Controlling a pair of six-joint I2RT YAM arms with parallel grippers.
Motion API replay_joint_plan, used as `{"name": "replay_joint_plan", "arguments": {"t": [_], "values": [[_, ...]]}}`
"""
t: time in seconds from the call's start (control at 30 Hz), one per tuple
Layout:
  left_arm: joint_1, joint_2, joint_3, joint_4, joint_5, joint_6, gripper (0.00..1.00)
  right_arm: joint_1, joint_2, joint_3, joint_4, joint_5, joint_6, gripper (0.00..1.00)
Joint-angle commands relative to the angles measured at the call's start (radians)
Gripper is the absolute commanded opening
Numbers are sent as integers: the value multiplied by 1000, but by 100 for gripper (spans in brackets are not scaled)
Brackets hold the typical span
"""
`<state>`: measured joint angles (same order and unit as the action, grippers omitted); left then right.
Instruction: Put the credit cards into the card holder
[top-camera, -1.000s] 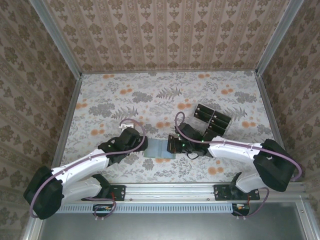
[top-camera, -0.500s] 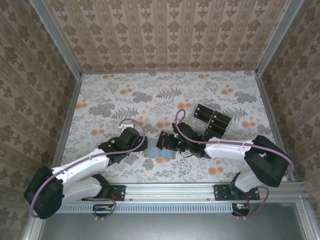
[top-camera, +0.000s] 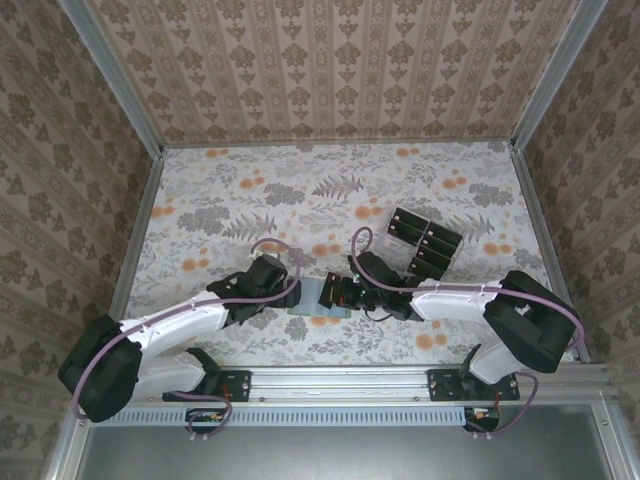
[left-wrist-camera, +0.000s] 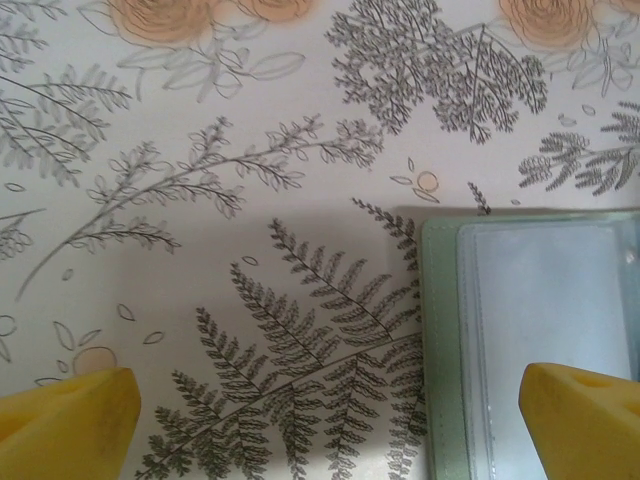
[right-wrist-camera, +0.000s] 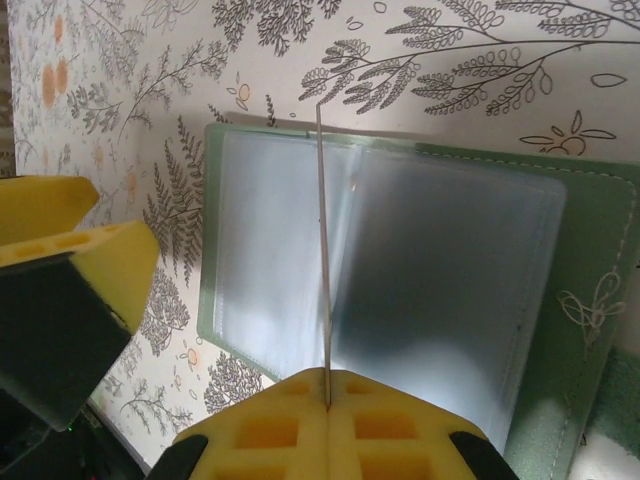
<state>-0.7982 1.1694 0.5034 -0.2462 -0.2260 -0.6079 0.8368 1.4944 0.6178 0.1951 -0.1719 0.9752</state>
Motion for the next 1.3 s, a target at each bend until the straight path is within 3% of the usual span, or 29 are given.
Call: {"name": "replay_joint_plan", "arguments": {"t": [0.0,0.2,0.43,0.63,0.93,1.27], "values": [[-19,21,39,7,18,27,100,-26,25,-12,3,-54,-51,0],[-42,66,56,21,23,28,100,-58,57,-13,18,-96,-83,0],[-67,113,78,-42,-90,7,100,-64,64,-1,27,-118,-99,0],[-74,151,68,-31,-114,2,100,-66,32,11,37,-143,-91,0],[-79,180,52,-17,-136,-15,100,-66,-64,13,23,-127,-79,0],[-78,174,58,-53,-175,-29,100,-66,-55,-22,90,-101,-55,0]]}}
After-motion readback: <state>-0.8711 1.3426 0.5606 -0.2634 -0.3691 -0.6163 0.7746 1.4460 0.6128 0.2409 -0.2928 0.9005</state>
